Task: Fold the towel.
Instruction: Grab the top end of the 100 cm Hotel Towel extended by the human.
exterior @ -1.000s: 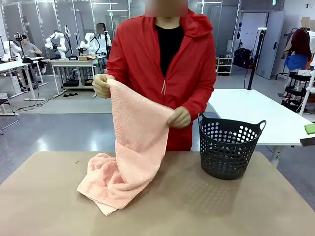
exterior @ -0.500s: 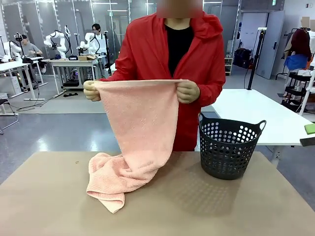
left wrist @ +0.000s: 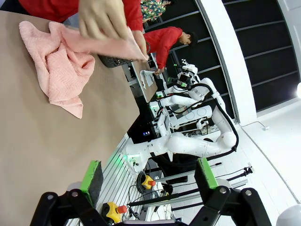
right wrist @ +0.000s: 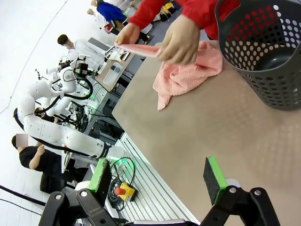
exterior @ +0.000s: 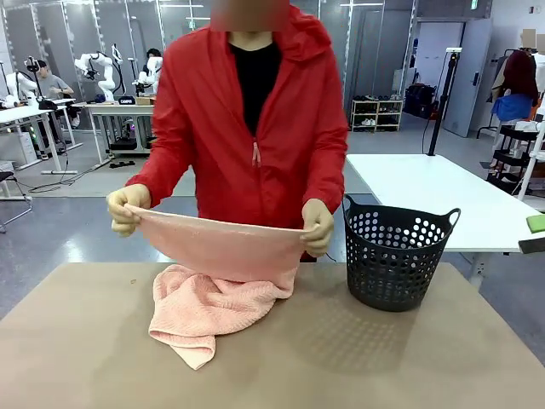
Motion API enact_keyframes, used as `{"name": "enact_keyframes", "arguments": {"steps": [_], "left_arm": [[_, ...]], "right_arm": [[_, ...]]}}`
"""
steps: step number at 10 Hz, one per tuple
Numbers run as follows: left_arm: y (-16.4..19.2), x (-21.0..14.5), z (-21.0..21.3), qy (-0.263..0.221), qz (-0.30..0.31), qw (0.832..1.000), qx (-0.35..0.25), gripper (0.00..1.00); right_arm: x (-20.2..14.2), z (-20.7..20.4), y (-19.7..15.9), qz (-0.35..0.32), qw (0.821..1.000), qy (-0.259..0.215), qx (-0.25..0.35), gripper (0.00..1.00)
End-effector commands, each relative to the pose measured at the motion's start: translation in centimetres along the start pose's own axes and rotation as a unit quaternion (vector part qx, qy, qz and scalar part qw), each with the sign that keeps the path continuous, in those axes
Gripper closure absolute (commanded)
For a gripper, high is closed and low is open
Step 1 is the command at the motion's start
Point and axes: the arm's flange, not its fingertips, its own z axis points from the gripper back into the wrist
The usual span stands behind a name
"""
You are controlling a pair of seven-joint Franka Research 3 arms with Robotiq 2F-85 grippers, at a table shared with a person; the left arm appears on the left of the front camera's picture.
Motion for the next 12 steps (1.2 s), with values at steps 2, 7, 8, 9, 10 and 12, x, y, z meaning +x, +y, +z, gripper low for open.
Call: {"name": "enact_keyframes", "arguments": {"steps": [2, 7, 8, 9, 10, 12], "left_arm": [[-0.4, -0.4, -0.1, 0.003, -0.009, 1.000, -0.006, 0.00], [-0.4, -0.4, -0.1, 0.003, -0.009, 1.000, -0.006, 0.00], [-0.4, -0.4, -0.1, 0.003, -0.009, 1.000, -0.006, 0.00], [-0.4, -0.4, -0.1, 0.003, -0.009, 1.000, -0.006, 0.00], [-0.4, -0.4, -0.1, 0.003, -0.009, 1.000, -0.006, 0.00], [0.0, 0.0, 0.0, 0.000, 0.000, 1.000, 0.000, 0.00]], "right_arm": [[0.2, 0.1, -0.1, 0.009, 1.000, -0.007, 0.005, 0.00], [0.2, 0.1, -0.1, 0.009, 1.000, -0.007, 0.005, 0.00], [0.2, 0.1, -0.1, 0.009, 1.000, -0.007, 0.005, 0.00], [0.2, 0.1, -0.1, 0.009, 1.000, -0.007, 0.005, 0.00], [0.2, 0.1, -0.1, 0.009, 1.000, -0.007, 0.005, 0.00], [0.8, -0.1, 1.2, 0.043, 0.999, 0.008, -0.016, 0.00]]}}
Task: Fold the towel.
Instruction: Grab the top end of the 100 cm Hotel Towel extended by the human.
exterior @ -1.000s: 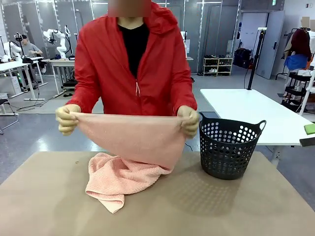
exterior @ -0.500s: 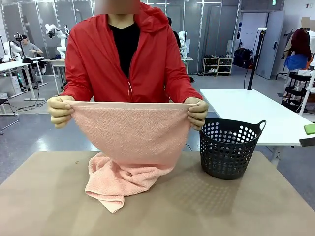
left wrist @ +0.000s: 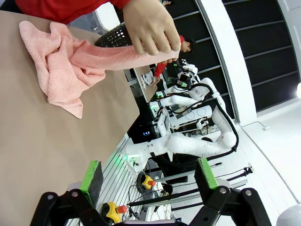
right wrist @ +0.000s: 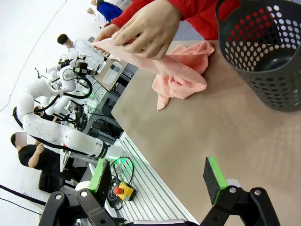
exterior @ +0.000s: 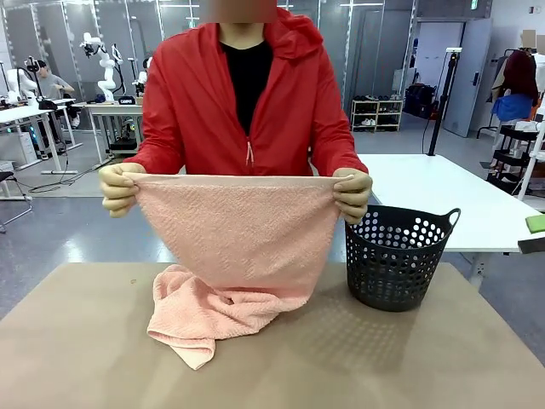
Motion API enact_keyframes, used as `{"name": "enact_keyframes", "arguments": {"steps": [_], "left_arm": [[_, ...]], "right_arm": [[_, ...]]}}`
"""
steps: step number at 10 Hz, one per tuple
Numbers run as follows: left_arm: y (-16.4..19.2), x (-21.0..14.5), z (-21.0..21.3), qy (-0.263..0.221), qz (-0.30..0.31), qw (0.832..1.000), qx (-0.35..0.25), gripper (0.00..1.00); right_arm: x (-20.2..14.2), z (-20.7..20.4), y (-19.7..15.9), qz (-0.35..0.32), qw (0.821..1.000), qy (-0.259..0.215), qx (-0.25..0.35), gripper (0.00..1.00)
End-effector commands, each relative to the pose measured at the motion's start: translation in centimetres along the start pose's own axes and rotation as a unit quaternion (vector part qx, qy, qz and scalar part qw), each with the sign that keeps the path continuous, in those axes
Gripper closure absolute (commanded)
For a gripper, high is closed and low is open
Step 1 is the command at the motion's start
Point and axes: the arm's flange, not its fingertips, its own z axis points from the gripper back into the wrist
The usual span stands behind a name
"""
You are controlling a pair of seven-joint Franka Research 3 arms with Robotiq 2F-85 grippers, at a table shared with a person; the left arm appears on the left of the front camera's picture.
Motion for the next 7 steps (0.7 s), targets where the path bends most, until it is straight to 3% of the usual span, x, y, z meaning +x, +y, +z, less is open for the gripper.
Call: {"name": "enact_keyframes", "arguments": {"steps": [1, 3, 5, 7], "left_arm": [[-2.2, 1.5, 0.0, 0.011, -0.058, 0.997, 0.043, 0.00], [-6.7, 3.9, -1.0, 0.030, -0.186, 0.976, 0.107, 0.00], [-11.6, 5.1, -4.3, 0.070, -0.312, 0.936, 0.149, 0.00], [-15.7, 5.8, -8.4, 0.120, -0.446, 0.869, 0.178, 0.00]], "right_arm": [[2.0, 0.0, 2.8, 0.105, 0.993, 0.015, -0.048, 0.00], [5.0, -0.5, 6.6, 0.229, 0.966, 0.034, -0.112, 0.00], [7.2, -2.7, 10.6, 0.343, 0.921, 0.075, -0.171, 0.00], [9.0, -6.0, 15.7, 0.468, 0.854, 0.119, -0.194, 0.00]]}}
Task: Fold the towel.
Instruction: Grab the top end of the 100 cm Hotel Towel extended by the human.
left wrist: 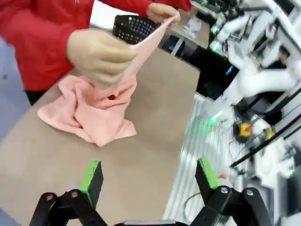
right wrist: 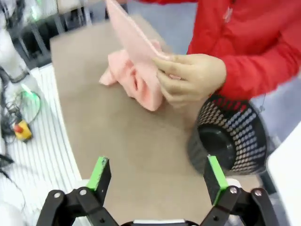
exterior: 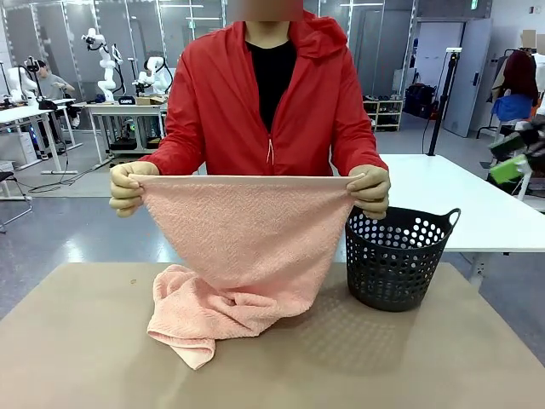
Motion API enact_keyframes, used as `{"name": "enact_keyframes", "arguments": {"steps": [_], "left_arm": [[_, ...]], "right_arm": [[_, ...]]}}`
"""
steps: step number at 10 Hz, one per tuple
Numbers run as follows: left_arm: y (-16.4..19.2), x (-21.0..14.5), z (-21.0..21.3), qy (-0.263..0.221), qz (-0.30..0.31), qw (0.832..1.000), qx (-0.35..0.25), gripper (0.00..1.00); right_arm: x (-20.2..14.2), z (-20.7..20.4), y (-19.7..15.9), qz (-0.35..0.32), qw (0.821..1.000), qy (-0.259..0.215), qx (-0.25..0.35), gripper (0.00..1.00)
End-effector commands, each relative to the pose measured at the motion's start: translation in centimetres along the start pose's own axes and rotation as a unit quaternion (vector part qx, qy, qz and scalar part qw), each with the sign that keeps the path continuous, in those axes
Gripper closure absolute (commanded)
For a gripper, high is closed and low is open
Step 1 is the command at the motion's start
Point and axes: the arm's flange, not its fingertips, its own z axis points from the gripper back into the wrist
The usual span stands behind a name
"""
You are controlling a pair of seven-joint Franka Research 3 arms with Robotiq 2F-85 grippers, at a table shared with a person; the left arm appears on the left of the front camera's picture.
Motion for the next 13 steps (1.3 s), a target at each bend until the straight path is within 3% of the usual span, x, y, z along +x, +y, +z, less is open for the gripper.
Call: {"name": "enact_keyframes", "arguments": {"steps": [1, 3, 5, 7, 9, 10, 13], "left_arm": [[-1.2, 1.1, -3.4, 0.036, -0.110, 0.991, 0.068, 0.00], [-4.2, 3.7, -5.7, 0.089, -0.217, 0.968, 0.096, 0.00], [-5.0, 4.2, -8.0, 0.139, -0.254, 0.954, 0.082, 0.00], [-5.9, 5.3, -10.7, 0.166, -0.274, 0.943, 0.090, 0.00], [-6.5, 6.2, -9.8, 0.143, -0.218, 0.963, 0.068, 0.00], [-6.0, 5.6, -10.6, 0.155, -0.272, 0.947, 0.070, 0.00], [-6.0, 5.6, -10.6, 0.155, -0.272, 0.947, 0.070, 0.00]], "right_arm": [[2.9, -2.1, 1.6, 0.109, 0.993, 0.017, -0.049, 0.00], [6.9, -3.8, 4.3, 0.209, 0.974, 0.049, -0.069, 0.00], [8.9, -5.6, 5.8, 0.256, 0.959, 0.095, -0.069, 0.00], [10.3, -6.8, 6.8, 0.277, 0.953, 0.101, -0.066, 0.00], [10.4, -6.2, 6.8, 0.287, 0.951, 0.097, -0.058, 0.00], [10.4, -6.2, 6.8, 0.287, 0.951, 0.097, -0.058, 0.00], [10.4, -6.2, 6.8, 0.287, 0.951, 0.097, -0.058, 0.00]]}}
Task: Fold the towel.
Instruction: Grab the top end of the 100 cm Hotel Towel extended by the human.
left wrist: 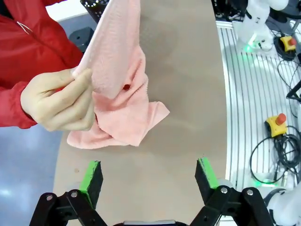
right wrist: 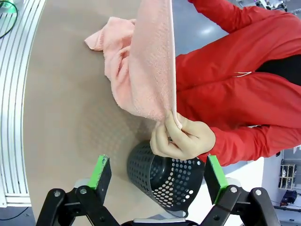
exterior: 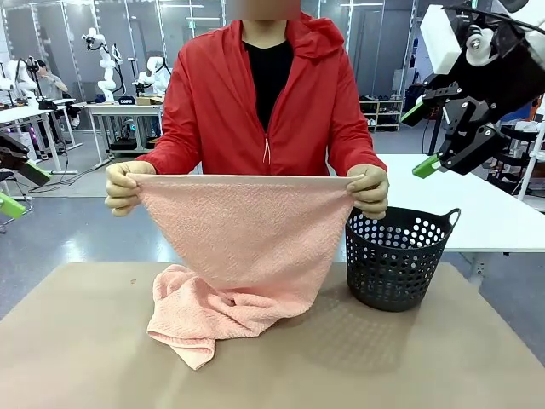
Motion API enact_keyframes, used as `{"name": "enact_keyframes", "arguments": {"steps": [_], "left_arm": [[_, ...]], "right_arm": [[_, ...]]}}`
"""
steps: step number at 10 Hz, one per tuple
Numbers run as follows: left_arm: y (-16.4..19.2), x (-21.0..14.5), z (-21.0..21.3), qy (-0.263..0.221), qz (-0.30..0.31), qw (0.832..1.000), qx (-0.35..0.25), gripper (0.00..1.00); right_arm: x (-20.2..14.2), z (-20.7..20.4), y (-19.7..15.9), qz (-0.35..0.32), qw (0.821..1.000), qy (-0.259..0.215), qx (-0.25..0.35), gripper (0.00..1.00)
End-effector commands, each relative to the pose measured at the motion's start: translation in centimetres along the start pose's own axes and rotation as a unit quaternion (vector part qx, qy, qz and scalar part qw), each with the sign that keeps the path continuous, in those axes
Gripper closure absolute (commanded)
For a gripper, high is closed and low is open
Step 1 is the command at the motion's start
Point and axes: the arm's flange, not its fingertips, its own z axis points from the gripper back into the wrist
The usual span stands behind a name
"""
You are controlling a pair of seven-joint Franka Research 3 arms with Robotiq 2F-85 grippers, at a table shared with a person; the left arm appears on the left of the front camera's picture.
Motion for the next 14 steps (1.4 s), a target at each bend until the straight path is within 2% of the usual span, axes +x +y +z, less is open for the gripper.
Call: {"name": "enact_keyframes", "arguments": {"steps": [1, 2, 3, 5, 7, 8, 11, 14], "left_arm": [[0.0, 0.1, 0.0, 0.001, 0.001, 1.000, 0.000, 0.00], [0.2, 3.8, 0.3, 0.053, -0.015, 0.998, 0.042, 0.00], [0.4, 7.4, -0.1, 0.100, -0.033, 0.992, 0.065, 0.00], [1.5, 11.9, -0.5, 0.151, -0.048, 0.985, 0.075, 0.00], [3.0, 16.3, -2.9, 0.210, -0.047, 0.975, 0.050, 0.00], [3.6, 18.0, -4.3, 0.238, -0.053, 0.968, 0.055, 0.00], [5.0, 21.7, -7.6, 0.278, -0.054, 0.958, 0.050, 0.00], [6.0, 21.8, -10.9, 0.274, -0.049, 0.960, 0.032, 0.00]], "right_arm": [[0.1, -0.1, 0.0, 0.000, 1.000, 0.000, 0.000, 0.00], [2.4, -0.9, -1.3, 0.023, 0.999, 0.026, 0.030, 0.00], [4.0, -1.4, -2.5, 0.012, 0.998, 0.037, 0.055, 0.00], [5.7, -2.5, -4.0, 0.004, 0.994, 0.071, 0.085, 0.00], [8.0, -4.2, -5.3, -0.003, 0.990, 0.111, 0.089, 0.00], [9.2, -5.4, -5.7, 0.005, 0.988, 0.124, 0.087, 0.00], [11.0, -7.3, -7.0, 0.018, 0.983, 0.160, 0.084, 0.00], [11.3, -10.1, -7.6, 0.012, 0.981, 0.178, 0.079, 0.00]]}}
